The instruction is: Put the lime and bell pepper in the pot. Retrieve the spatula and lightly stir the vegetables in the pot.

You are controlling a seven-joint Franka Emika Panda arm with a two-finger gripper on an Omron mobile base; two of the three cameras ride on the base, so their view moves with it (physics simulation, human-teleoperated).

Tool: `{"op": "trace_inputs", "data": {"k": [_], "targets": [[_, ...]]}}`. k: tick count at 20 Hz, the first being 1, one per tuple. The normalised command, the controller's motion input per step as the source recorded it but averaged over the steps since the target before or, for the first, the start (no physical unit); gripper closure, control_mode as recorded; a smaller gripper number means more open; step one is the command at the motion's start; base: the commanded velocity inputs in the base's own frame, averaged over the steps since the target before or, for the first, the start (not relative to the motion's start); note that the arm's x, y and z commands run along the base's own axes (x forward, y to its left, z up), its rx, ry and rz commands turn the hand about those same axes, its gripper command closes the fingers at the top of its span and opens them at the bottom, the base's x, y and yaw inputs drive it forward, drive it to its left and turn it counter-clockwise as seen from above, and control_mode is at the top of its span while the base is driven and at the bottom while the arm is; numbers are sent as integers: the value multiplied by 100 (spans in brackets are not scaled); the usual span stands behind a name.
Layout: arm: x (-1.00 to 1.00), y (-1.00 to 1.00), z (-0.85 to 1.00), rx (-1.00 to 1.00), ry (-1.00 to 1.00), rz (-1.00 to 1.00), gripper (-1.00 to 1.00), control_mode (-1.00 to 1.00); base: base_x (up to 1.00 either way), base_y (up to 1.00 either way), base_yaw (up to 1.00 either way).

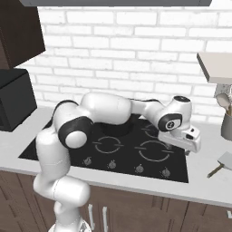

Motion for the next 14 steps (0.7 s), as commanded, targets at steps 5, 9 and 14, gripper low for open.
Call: {"op": "trace_inputs", "data": {"k": [5,9,14], "targets": [[0,-54,-23,0,4,-10,-100,-100,0,0,0],[0,-53,-8,1,1,-9,-100,-100,0,0,0],[0,-45,-4,1,1,-9,-100,-100,0,0,0]]}}
